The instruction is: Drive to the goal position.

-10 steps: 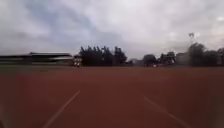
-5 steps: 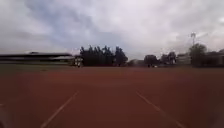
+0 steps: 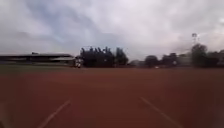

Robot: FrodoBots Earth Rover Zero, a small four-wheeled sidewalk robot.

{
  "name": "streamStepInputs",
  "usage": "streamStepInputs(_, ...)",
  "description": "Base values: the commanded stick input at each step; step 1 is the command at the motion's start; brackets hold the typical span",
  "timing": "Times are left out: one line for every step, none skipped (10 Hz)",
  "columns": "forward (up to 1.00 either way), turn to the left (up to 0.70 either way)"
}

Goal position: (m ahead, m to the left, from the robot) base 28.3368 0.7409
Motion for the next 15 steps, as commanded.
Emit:
streamStepInputs(0.7,0.0)
streamStepInputs(0.7,0.0)
streamStepInputs(0.7,0.0)
streamStepInputs(0.7,0.0)
streamStepInputs(0.7,0.0)
streamStepInputs(0.7,0.0)
streamStepInputs(0.7,0.0)
streamStepInputs(0.7,0.0)
streamStepInputs(0.7,0.0)
streamStepInputs(0.7,0.0)
streamStepInputs(0.7,0.0)
streamStepInputs(0.7,0.0)
streamStepInputs(0.7,0.0)
streamStepInputs(0.7,0.0)
streamStepInputs(0.7,0.0)
